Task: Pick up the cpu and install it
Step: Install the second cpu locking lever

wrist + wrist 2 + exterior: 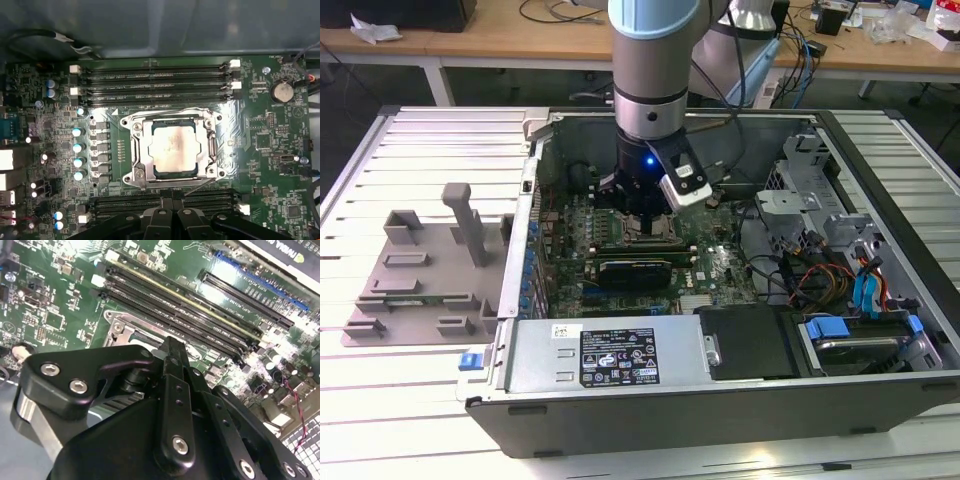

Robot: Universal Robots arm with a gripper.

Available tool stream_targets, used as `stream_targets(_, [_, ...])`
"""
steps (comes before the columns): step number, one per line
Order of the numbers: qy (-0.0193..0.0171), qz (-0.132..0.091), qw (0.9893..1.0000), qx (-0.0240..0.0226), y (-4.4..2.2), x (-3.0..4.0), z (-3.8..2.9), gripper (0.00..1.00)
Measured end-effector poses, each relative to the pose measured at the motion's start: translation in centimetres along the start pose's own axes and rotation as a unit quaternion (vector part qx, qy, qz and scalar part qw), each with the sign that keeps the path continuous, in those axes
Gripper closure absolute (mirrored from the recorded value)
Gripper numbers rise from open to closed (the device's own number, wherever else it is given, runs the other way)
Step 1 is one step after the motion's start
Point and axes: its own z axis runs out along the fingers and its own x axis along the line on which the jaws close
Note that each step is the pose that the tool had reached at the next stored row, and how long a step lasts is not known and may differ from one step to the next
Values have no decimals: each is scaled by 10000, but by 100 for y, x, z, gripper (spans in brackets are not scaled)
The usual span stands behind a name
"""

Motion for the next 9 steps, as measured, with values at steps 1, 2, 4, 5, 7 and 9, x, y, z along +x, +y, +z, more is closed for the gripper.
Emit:
stream_targets(1, [27, -13, 10000, 0, -17, 1, 25, 89])
stream_targets(2, [30, -36, 10000, 0, -19, 2, 37, 89])
stream_targets(4, [30, -40, 10000, 0, -19, 1, 37, 89])
stream_targets(5, [30, -41, 10000, -1, -19, 4, 39, 89])
stream_targets(7, [30, -40, 10000, -1, -20, 24, 53, 89])
stream_targets(9, [30, -40, 10000, -1, -21, 35, 63, 89])
